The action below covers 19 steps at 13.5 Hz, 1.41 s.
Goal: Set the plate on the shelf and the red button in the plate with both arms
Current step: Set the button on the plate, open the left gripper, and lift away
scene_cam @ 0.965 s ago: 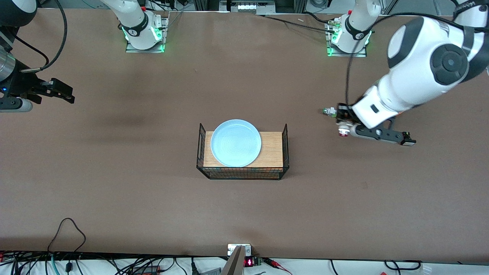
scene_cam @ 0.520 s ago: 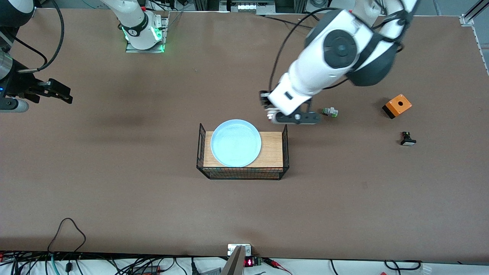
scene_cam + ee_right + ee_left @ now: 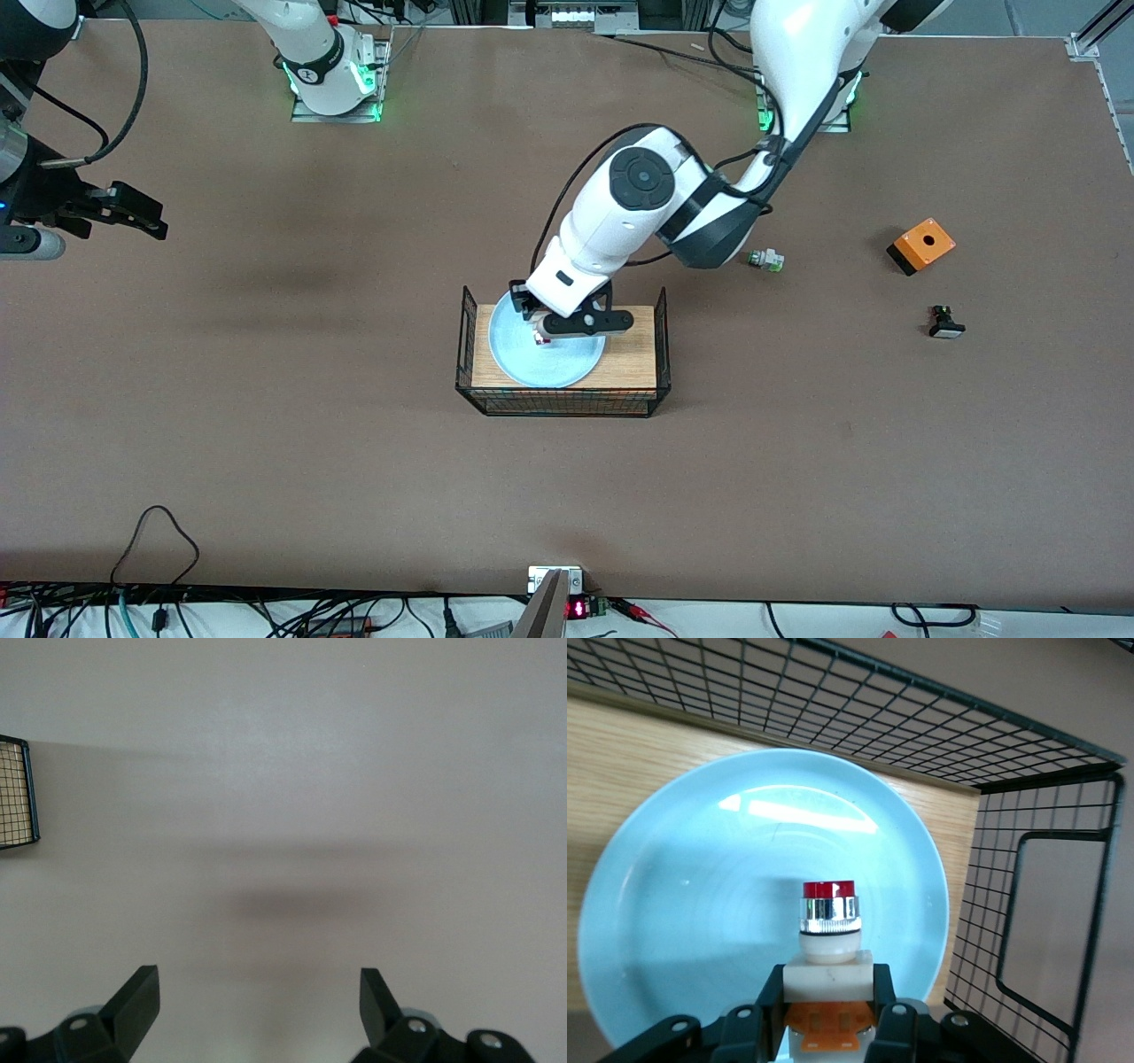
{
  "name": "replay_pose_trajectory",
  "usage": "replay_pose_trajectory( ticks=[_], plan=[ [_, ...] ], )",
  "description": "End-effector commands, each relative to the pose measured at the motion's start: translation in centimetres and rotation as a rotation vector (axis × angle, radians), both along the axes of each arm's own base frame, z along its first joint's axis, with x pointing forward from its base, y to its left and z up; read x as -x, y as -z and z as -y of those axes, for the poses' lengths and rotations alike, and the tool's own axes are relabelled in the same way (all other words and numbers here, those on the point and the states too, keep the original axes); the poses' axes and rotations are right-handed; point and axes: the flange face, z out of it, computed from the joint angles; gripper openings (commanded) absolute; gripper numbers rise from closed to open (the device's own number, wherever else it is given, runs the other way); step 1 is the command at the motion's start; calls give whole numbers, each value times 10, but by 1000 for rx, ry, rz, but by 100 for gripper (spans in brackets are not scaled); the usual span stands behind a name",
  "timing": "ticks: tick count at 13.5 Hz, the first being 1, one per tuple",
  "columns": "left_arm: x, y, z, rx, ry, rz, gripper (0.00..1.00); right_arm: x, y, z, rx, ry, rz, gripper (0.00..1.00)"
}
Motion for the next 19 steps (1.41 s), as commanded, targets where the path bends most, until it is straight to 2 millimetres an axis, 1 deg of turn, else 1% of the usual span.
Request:
replay_pose_trajectory(
  ticks=[1, 2, 3, 4, 5, 7, 8, 9, 10, 11, 12, 14, 15, 16, 17, 19],
  plan=[
    [-8, -6, -2, -36, -6, 46, 18, 4, -7, 2, -1, 18, -2, 100],
    [-6, 1, -2, -52, 1, 42, 23, 4, -7, 1, -1, 19, -2, 100],
    [-5, 5, -4, -65, 6, 37, 52, 4, -7, 1, -3, 17, -2, 100],
    [-6, 4, -5, -65, 3, 35, 91, 3, -6, 1, -3, 19, -4, 100],
    [-8, 3, -10, -75, 0, 26, 100, 3, -6, 1, -3, 19, -2, 100],
    [-6, -4, -12, -87, 3, 14, 100, 2, -4, 3, -2, 23, -5, 100],
    [-6, -16, -14, -93, 5, 15, 100, 2, -4, 3, -2, 23, -5, 100],
    [-1, -35, -16, -99, 5, 10, 100, 3, -4, 3, -2, 23, -7, 100],
    [2, -64, -22, -99, 7, 21, 100, 3, -4, 3, -2, 23, -7, 100],
    [7, -102, -33, -105, 4, 28, 100, 2, -4, 3, -2, 23, -5, 100],
    [13, -127, -47, -135, 6, 12, 100, 3, -4, 3, -2, 23, -7, 100],
    [24, -174, -83, -207, -9, -36, 100, 3, -5, 3, -3, 23, -4, 100],
    [31, -195, -105, -255, 6, -64, 100, 3, -6, 3, -4, 23, -2, 100],
    [32, -205, -131, -310, 48, -96, 100, 2, -6, 2, -4, 22, 0, 100],
    [28, -215, -168, -354, 108, -132, 100, 3, -7, 2, -4, 22, 0, 100],
    [13, -228, -248, -395, 213, -190, 100, 2, -9, 1, -4, 20, 4, 100]
  ],
)
